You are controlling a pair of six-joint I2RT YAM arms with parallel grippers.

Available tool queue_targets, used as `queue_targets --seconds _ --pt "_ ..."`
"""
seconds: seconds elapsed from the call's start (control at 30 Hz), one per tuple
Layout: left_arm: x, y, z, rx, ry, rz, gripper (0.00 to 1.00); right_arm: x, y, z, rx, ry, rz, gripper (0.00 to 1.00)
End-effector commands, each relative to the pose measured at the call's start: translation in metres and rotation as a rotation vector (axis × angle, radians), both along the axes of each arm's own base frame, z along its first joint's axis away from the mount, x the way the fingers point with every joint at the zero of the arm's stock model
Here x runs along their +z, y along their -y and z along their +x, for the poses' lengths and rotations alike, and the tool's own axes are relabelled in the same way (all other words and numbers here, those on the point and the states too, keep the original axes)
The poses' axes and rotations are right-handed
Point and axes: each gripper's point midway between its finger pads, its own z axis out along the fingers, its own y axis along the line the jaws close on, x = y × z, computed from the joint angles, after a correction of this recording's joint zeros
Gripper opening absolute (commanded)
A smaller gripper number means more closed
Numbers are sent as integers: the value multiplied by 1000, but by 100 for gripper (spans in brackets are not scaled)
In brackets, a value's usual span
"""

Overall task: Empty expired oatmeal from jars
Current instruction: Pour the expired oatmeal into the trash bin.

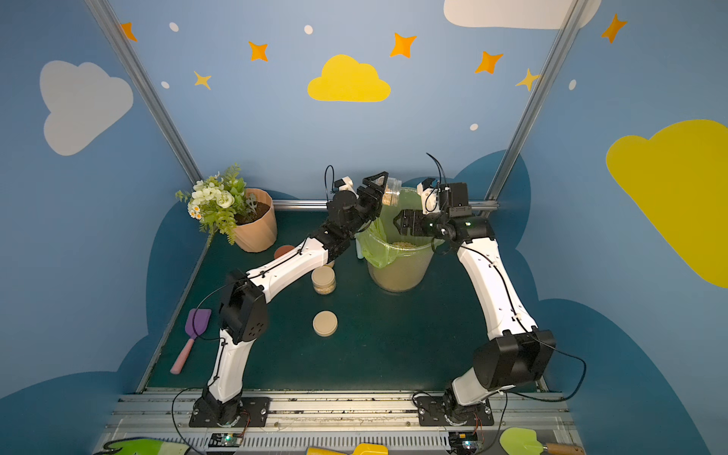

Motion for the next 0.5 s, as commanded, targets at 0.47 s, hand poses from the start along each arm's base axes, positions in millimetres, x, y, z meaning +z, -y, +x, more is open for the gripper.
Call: queue_targets --seconds 0.47 --pt "24 7 -9 -47 144 287 22 5 21 0 -59 144 -93 96"
